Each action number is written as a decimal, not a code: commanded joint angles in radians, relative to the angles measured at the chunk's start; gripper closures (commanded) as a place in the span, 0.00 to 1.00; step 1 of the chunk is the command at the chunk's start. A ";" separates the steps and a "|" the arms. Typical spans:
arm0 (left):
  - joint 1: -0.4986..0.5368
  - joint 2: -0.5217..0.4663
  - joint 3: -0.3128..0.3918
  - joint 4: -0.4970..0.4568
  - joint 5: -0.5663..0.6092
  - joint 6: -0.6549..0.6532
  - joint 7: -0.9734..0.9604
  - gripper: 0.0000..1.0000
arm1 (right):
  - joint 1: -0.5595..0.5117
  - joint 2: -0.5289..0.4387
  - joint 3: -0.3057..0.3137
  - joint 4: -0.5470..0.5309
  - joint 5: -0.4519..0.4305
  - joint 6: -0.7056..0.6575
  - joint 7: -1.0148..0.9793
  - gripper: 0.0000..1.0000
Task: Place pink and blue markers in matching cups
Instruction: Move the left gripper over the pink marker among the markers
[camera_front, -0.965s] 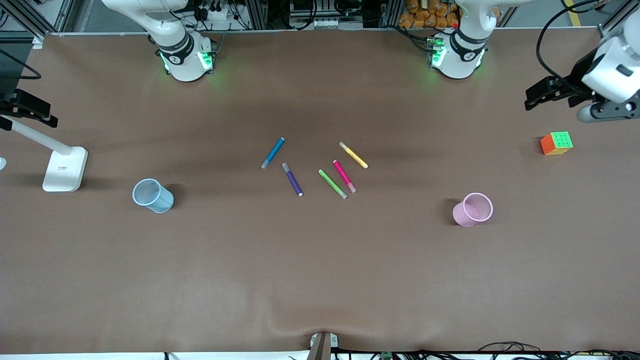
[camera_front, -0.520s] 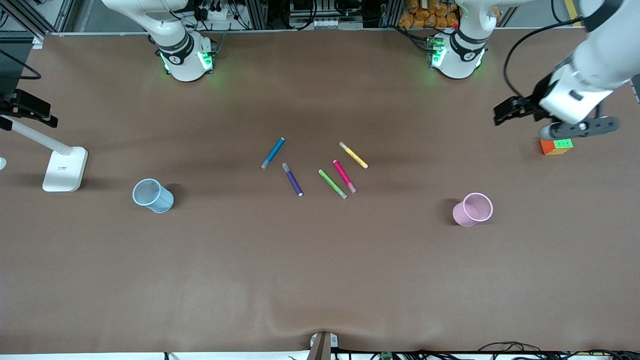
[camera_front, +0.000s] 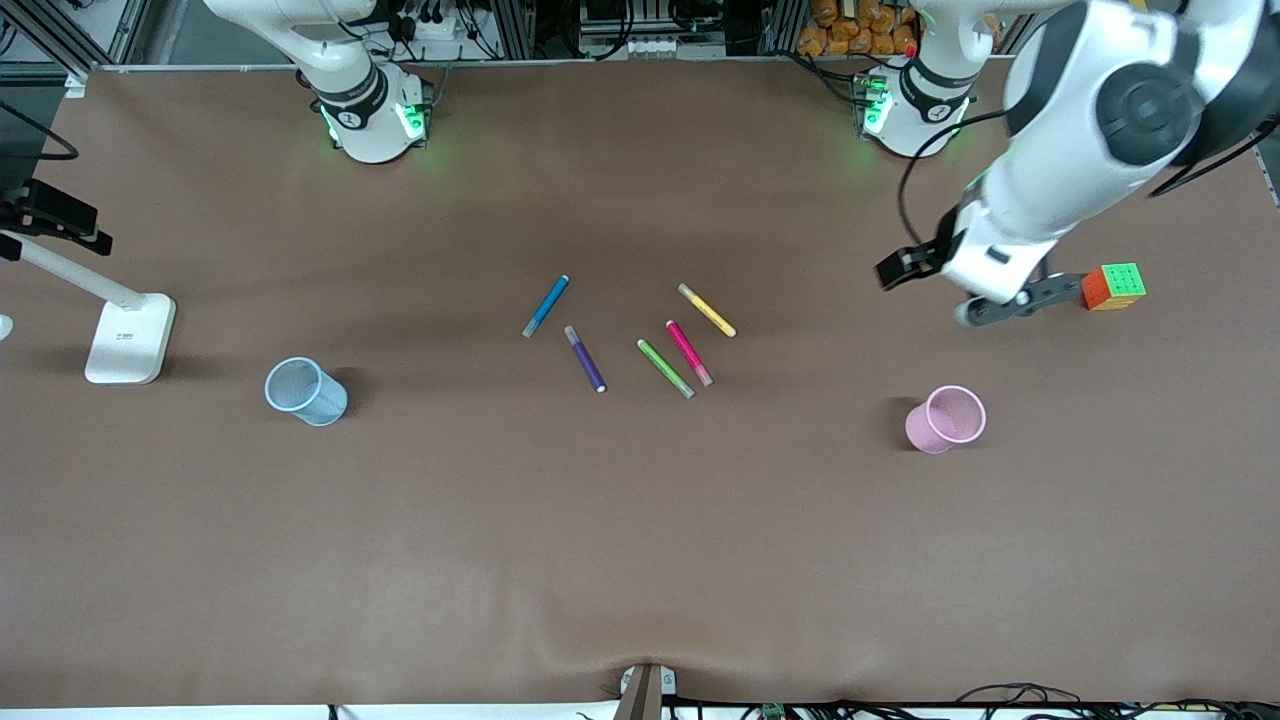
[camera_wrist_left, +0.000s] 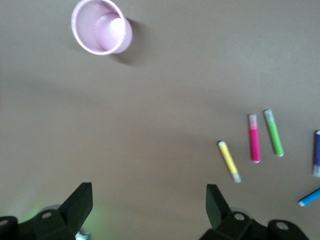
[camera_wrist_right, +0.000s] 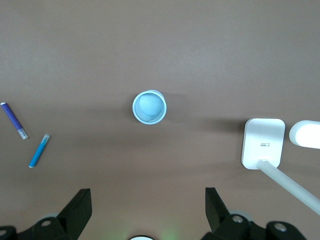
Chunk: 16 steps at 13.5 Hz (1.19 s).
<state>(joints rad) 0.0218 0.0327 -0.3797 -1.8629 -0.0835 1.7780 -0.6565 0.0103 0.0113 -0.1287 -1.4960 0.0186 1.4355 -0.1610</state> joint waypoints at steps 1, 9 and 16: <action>0.003 0.076 -0.076 0.005 -0.018 0.082 -0.148 0.00 | -0.019 -0.016 0.009 -0.016 0.015 0.000 0.000 0.00; -0.178 0.340 -0.107 0.016 0.004 0.411 -0.520 0.00 | -0.030 -0.005 0.009 -0.010 0.015 0.002 -0.003 0.00; -0.209 0.585 -0.107 0.134 0.102 0.489 -0.519 0.32 | -0.036 0.070 0.009 0.000 0.006 0.052 -0.005 0.00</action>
<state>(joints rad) -0.1767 0.5496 -0.4860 -1.8016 -0.0176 2.2722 -1.1633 -0.0121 0.0238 -0.1295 -1.5043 0.0187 1.4650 -0.1611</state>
